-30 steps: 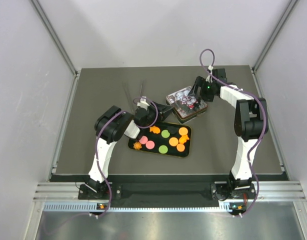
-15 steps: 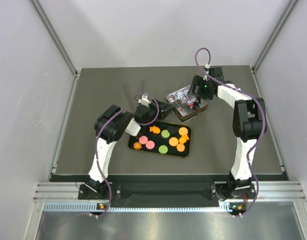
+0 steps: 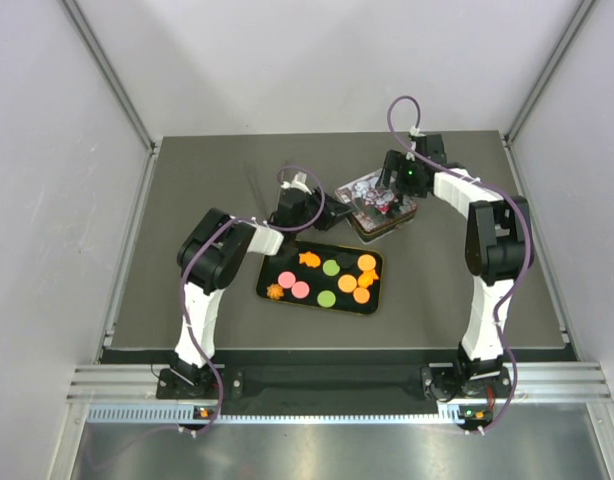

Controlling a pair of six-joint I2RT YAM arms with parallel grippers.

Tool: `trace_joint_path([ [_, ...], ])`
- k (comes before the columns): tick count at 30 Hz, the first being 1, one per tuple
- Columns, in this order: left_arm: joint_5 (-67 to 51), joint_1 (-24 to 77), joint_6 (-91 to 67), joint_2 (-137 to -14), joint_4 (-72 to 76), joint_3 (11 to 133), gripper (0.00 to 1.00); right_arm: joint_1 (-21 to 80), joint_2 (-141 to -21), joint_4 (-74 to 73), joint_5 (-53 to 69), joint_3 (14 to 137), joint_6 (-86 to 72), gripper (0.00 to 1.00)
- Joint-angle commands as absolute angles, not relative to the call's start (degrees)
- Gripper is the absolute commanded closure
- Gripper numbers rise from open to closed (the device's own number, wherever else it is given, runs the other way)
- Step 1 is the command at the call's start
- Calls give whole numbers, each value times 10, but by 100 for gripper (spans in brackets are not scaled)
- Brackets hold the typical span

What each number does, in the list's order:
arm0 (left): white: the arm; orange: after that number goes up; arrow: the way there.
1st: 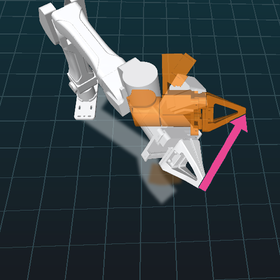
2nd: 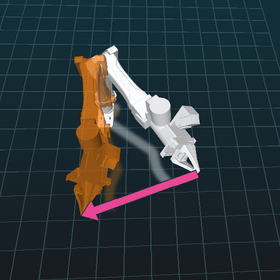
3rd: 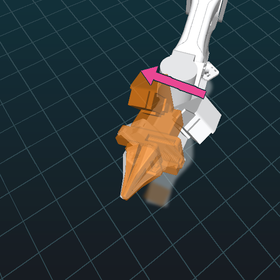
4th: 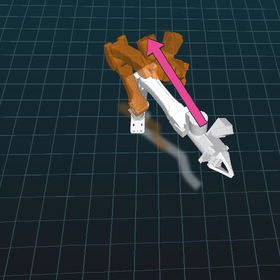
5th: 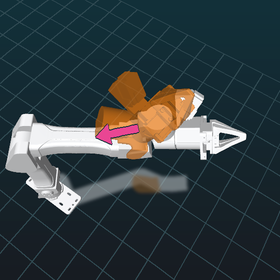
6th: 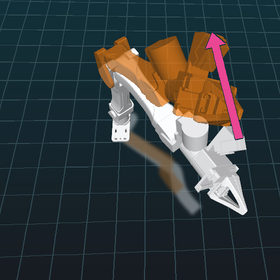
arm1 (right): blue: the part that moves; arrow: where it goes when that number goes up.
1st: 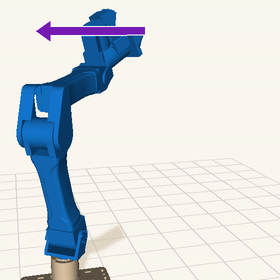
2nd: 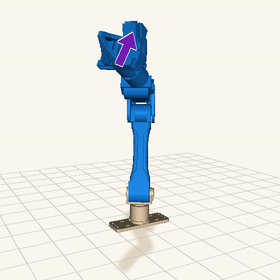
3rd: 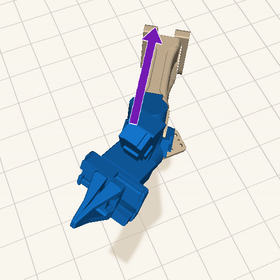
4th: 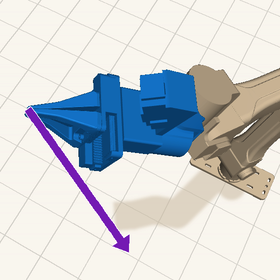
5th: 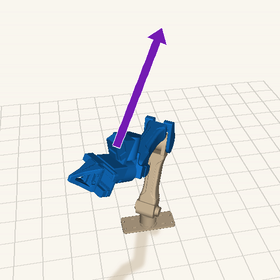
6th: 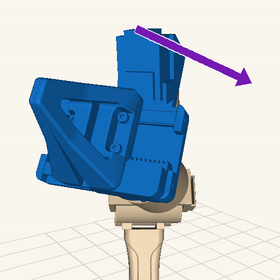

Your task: Pack the cookies

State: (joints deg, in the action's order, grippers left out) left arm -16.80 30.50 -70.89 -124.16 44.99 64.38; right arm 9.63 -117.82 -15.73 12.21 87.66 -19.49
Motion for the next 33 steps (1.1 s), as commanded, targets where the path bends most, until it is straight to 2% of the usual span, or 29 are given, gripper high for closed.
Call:
trace_joint_path([
  [1, -144, 316, -614, -1204, 301, 698, 59, 120, -1155, -178, 129, 841, -189, 10],
  [11, -82, 325, -479, -1208, 72, 792, 64, 119, -1138, -150, 124, 813, -195, 3],
  [14, -64, 329, -448, -1207, 44, 803, 64, 117, -1136, -149, 118, 812, -199, 2],
  [17, -74, 329, -433, -1198, 57, 798, 60, 113, -1123, -132, 120, 797, -207, 0],
  [22, -155, 314, -428, -1196, 76, 831, 48, 105, -1121, -129, 139, 796, -215, 0],
  [28, -288, 288, -499, -1191, 128, 824, 44, 92, -1117, -120, 161, 790, -223, 0],
  [33, -337, 282, -531, -1176, 156, 789, 38, 80, -1117, -107, 183, 788, -232, 0],
])
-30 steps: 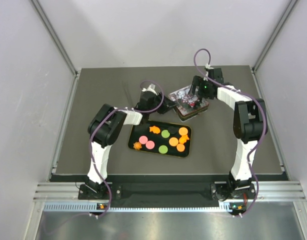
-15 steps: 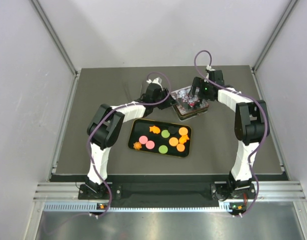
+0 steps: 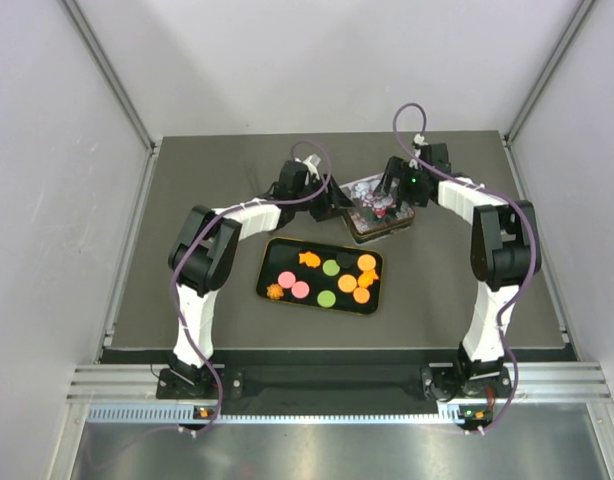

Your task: Pack the cookies

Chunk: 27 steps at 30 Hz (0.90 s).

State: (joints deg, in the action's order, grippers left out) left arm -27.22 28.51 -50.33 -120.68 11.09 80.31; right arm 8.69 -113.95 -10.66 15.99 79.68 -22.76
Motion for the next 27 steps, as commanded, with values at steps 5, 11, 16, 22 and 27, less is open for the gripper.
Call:
trace_joint_path([
  [5, -381, 281, -520, -1169, 142, 767, 34, 69, -1119, -102, 201, 786, -235, 0],
  [11, -390, 281, -505, -1162, 129, 751, 32, 66, -1122, -97, 204, 782, -238, 0],
  [16, -395, 284, -511, -1170, 132, 751, 32, 67, -1122, -93, 206, 780, -239, 0],
  [22, -404, 293, -514, -1188, 141, 760, 32, 67, -1122, -86, 207, 771, -242, 0],
  [27, -414, 299, -512, -1220, 136, 776, 32, 67, -1124, -80, 208, 766, -243, 0],
])
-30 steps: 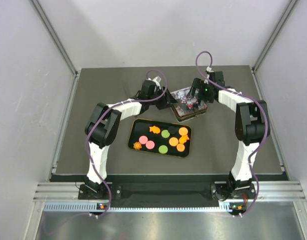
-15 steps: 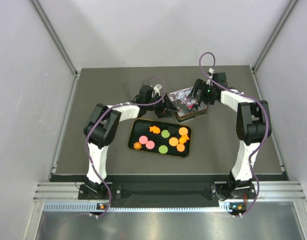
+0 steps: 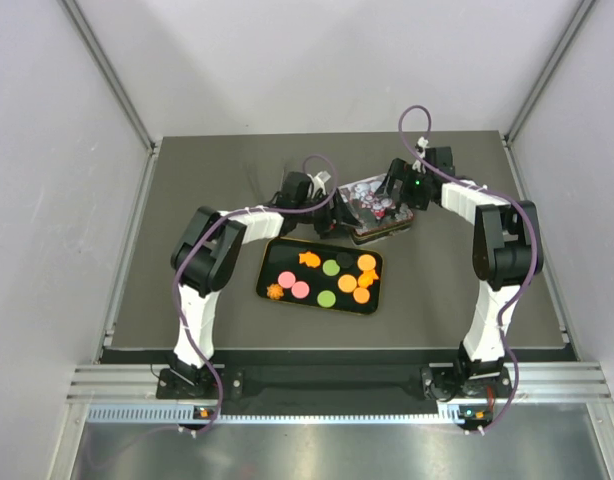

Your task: Pack the cookies

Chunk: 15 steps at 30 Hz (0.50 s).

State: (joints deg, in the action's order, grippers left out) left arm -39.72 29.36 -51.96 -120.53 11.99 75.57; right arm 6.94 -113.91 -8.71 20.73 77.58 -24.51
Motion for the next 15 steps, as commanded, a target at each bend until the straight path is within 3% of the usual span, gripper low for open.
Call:
trace_joint_path([
  [1, -416, 300, -512, -1223, 136, 778, 33, 67, -1124, -80, 208, 766, -243, 0],
  [15, -332, 315, -433, -1243, 12, 837, 49, 67, -1123, -66, 212, 751, -250, 0],
])
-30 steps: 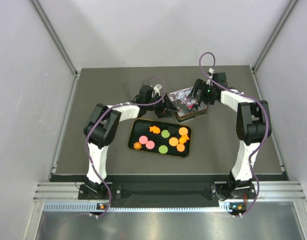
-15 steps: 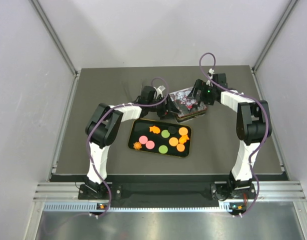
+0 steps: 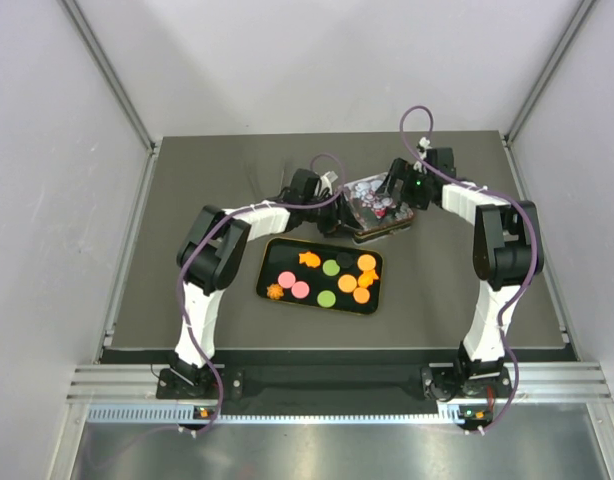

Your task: Pack the cookies

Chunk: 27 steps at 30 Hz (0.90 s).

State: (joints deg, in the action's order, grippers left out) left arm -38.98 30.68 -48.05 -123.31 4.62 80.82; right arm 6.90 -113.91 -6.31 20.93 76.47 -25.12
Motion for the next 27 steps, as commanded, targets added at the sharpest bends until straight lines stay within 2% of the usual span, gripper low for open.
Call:
trace_joint_path([
  [1, -327, 316, -427, -1245, 2, 849, 50, 69, -1123, -66, 212, 751, -250, 0],
  [6, -287, 330, -384, -1262, -75, 895, 53, 69, -1119, -63, 211, 750, -251, 0],
  [16, -248, 330, -369, -1270, -105, 908, 56, 70, -1114, -54, 212, 725, -258, 1],
  [23, -239, 304, -366, -1277, -122, 930, 55, 32, -1102, 22, 304, 672, -302, 1],
  [27, -236, 288, -363, -1277, -125, 933, 55, 24, -1093, 24, 309, 664, -309, 2],
])
